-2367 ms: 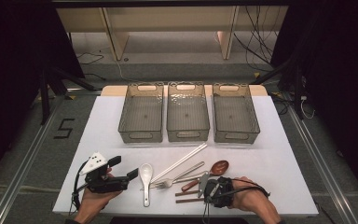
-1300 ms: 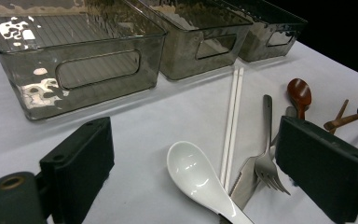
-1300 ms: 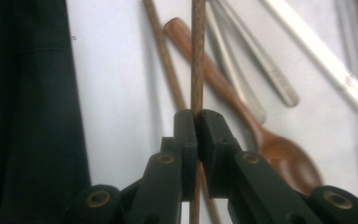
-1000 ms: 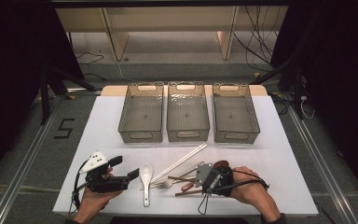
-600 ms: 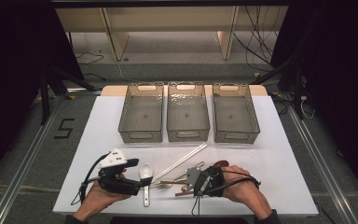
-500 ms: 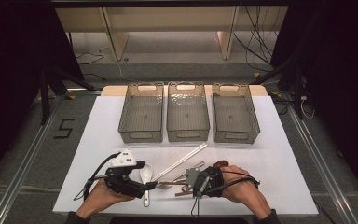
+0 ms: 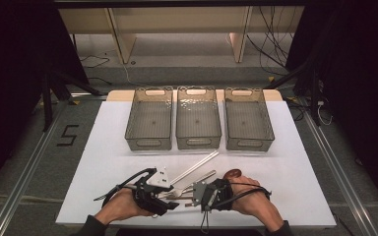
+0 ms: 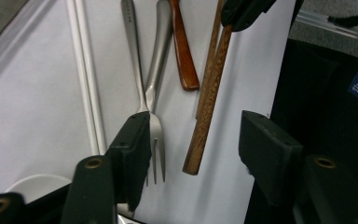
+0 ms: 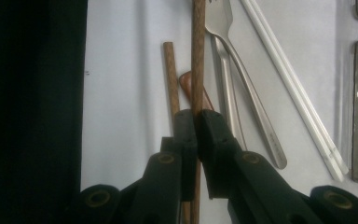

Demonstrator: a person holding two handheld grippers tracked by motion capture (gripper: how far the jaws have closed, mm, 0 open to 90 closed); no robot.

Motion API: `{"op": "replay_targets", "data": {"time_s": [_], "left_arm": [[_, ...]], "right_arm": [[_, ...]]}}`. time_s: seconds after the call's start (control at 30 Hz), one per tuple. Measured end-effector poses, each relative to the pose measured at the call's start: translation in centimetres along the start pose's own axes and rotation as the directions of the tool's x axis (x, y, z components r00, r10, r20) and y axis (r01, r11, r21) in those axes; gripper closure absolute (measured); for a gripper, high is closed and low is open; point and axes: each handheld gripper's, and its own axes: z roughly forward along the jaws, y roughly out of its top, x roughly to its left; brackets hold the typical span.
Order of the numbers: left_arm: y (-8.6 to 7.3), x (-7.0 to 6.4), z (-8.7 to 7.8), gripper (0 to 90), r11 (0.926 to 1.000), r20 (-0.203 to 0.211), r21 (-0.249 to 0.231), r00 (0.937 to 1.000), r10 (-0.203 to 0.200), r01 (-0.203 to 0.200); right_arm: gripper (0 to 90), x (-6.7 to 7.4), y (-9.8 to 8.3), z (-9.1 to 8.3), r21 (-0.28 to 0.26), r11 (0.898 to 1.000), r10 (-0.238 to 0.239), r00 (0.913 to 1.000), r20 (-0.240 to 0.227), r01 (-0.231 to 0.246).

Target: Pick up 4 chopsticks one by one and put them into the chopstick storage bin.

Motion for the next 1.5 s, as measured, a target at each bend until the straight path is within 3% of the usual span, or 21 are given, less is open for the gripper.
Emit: {"op": "replay_targets", "data": {"time_s": [0.4,0.67,0.87,1.0,1.13,1.17,1.2,1.27,1.3,1.33,1.37,1.4,1.5], "left_arm": [[0.5,-0.5,1.0,60.7,0.9966,0.046,0.053,0.9971,0.061,-0.063],[0.9,-0.7,1.4,68.8,0.9918,0.069,0.068,0.9922,0.104,-0.109],[0.9,-0.9,1.7,81.1,0.9846,0.087,0.096,0.9866,0.138,-0.146],[0.8,-0.8,1.8,82.7,0.9832,0.107,0.099,0.9839,0.143,-0.154],[0.6,-0.5,1.4,83.6,0.9848,0.106,0.094,0.9850,0.136,-0.146],[0.5,-0.4,1.1,83.8,0.9874,0.102,0.080,0.9865,0.128,-0.137],[0.5,-0.2,0.9,83.8,0.9884,0.102,0.076,0.9871,0.124,-0.132],[0.5,0.1,0.5,83.8,0.9908,0.088,0.072,0.9902,0.109,-0.115],[0.4,0.4,0.3,83.8,0.9924,0.080,0.072,0.9924,0.093,-0.099],[0.3,0.7,0.2,83.8,0.9942,0.061,0.070,0.9952,0.077,-0.081],[0.2,1.0,0.1,83.8,0.9955,0.042,0.069,0.9972,0.062,-0.065],[0.1,1.4,-0.1,83.8,0.9966,0.026,0.066,0.9986,0.047,-0.049],[-0.1,2.2,-0.7,83.8,0.9990,-0.007,0.044,1.0000,-0.002,0.002]], "right_arm": [[85.6,0.3,0.2,0.2,0.002,0.999,-0.034,0.9994,-0.004,0.034],[85.6,0.5,0.3,0.3,0.006,0.999,-0.039,0.9992,-0.009,0.039],[85.5,0.8,0.4,0.5,0.002,0.998,-0.068,0.9975,-0.022,0.068],[85.3,0.8,0.4,0.5,-0.004,0.997,-0.071,0.9971,-0.027,0.071],[80.0,0.6,0.1,0.3,-0.028,0.999,-0.045,0.9989,-0.011,0.045],[68.1,0.4,-0.3,-0.5,-0.052,0.998,-0.022,0.9989,0.041,0.024],[65.8,0.1,-0.4,-0.8,-0.062,0.998,-0.013,0.9985,0.054,0.017],[53.4,-0.2,-1.0,-1.7,-0.127,0.992,0.032,0.9961,0.082,-0.022],[53.4,-0.2,-1.0,-1.7,-0.127,0.992,0.032,0.9961,0.082,-0.022],[50.1,-0.7,-1.3,-2.1,-0.184,0.982,0.063,0.9912,0.116,-0.041],[47.5,-0.9,-1.6,-2.6,-0.225,0.968,0.138,0.9843,0.110,-0.110],[45.8,-1.3,-2.0,-2.9,-0.268,0.954,0.175,0.9778,0.116,-0.138],[40.6,-2.0,-3.1,-3.6,-0.320,0.925,0.258,0.9572,0.130,-0.206]]}}
